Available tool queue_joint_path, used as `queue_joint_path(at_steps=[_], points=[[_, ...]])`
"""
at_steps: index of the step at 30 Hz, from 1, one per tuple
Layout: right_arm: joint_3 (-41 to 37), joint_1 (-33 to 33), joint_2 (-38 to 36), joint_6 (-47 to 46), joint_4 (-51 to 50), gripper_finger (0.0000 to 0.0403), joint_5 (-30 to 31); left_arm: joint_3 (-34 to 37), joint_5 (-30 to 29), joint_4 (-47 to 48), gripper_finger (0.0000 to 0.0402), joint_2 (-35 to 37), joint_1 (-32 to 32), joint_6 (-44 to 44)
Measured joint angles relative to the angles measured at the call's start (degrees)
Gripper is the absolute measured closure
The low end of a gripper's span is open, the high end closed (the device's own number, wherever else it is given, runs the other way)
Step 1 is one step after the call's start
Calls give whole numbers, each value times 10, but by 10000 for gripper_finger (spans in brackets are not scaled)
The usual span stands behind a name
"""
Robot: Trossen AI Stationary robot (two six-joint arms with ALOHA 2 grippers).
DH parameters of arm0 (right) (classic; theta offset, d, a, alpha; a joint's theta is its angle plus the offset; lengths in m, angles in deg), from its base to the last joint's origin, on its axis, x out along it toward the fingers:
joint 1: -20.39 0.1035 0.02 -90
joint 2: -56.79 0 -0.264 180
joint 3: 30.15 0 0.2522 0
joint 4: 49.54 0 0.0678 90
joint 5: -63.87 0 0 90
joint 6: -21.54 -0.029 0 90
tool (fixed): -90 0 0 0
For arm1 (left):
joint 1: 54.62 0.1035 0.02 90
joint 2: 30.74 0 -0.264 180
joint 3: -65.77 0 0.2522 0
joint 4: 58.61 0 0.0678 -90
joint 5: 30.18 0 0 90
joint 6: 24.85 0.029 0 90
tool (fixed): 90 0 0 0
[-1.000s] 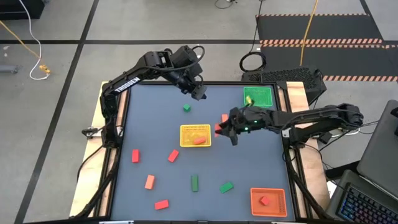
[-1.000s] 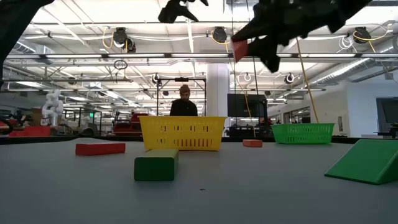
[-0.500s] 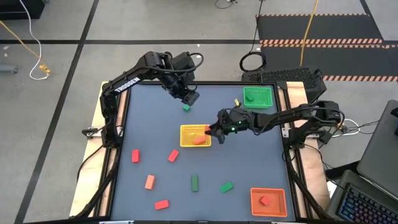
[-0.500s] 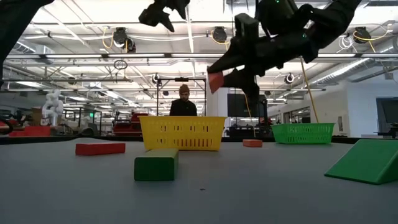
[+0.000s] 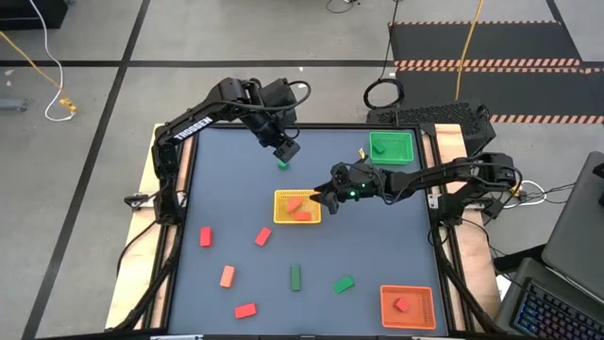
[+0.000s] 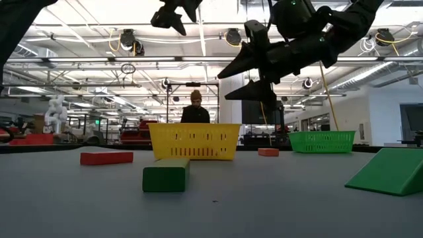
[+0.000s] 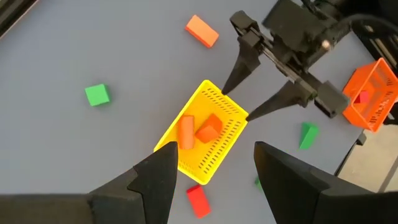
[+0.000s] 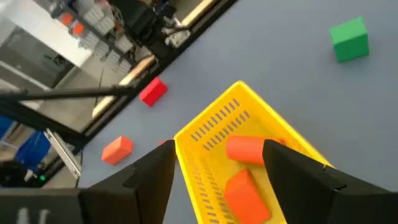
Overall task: Sort & place blocks by color
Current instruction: Put the orange block into the yellow basket
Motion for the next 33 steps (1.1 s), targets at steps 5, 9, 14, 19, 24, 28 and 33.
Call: queue_joint_path(at_steps=[5,9,14,19,24,28,33], points=[[0,-29,-34,-9,-46,165,16,0,0,0,188,0,-2,20],[10,-62,-79,-6,-139,172,30,0,-9,-4,188,0,-6,22],[102,-87,-111,70,-346,176,27,0,-31,-17,188,0,-12,21],[231,-108,-73,77,-596,176,42,0,-53,-22,188,0,-12,18],[271,-122,-5,28,-694,169,9,0,-64,-23,188,0,-11,11],[270,-127,50,-19,-722,157,-3,0,-64,-4,188,0,-13,10],[270,-136,97,-63,-704,145,-5,0,-64,0,188,0,-19,13]])
